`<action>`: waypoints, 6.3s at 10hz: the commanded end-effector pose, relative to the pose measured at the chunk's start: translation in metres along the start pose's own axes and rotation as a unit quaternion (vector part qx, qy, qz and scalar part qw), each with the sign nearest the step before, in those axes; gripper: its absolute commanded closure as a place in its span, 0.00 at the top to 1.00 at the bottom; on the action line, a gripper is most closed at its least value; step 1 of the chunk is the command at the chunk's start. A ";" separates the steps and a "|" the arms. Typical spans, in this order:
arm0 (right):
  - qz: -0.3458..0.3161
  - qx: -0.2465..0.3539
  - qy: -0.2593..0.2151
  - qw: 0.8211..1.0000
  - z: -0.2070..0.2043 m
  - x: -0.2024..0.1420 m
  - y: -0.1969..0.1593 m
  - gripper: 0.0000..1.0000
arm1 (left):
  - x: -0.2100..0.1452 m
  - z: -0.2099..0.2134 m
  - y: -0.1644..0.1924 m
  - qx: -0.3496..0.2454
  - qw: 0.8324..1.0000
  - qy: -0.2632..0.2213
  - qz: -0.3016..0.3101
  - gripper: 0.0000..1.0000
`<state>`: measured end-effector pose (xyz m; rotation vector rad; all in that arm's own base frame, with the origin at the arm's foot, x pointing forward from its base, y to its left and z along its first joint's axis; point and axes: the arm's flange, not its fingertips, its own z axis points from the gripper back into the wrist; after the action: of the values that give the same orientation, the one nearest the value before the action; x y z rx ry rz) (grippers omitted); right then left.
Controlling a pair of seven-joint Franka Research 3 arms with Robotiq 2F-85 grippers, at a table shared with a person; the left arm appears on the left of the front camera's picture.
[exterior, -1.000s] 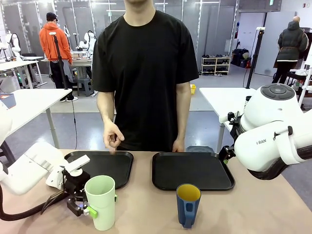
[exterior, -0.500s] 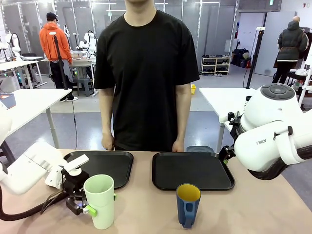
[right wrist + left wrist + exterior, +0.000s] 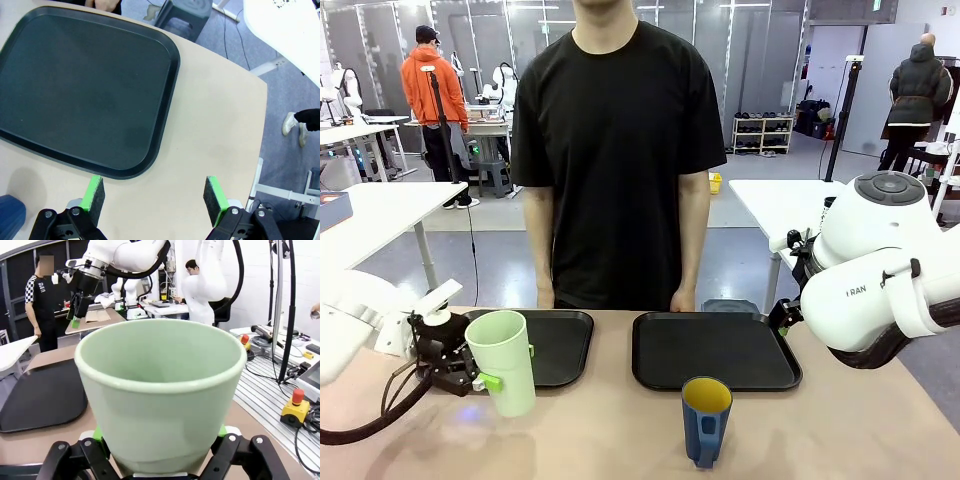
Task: Sort and store the cups by type.
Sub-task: Pick up the Reusable plastic cup, then place the picked Reusable plastic cup into the Flat Tray indicated by the person.
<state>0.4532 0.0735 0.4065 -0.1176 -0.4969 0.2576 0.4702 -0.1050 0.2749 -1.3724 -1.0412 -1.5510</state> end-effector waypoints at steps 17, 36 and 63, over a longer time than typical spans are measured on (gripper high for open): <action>0.000 0.000 0.000 1.000 0.000 0.001 0.000 1.00 | 0.000 0.000 0.000 0.000 1.000 0.000 0.000 0.48; 0.000 0.000 0.000 1.000 0.000 0.001 0.000 1.00 | 0.032 -0.154 0.247 0.036 0.999 0.018 0.021 0.86; 0.000 0.000 0.000 1.000 0.000 0.001 0.000 1.00 | -0.064 -0.205 0.254 0.049 0.999 0.013 0.016 0.89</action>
<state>0.4531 0.0736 0.4065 -0.1175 -0.4968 0.2579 0.6467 -0.3815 0.2250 -1.3019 -1.0662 -1.4565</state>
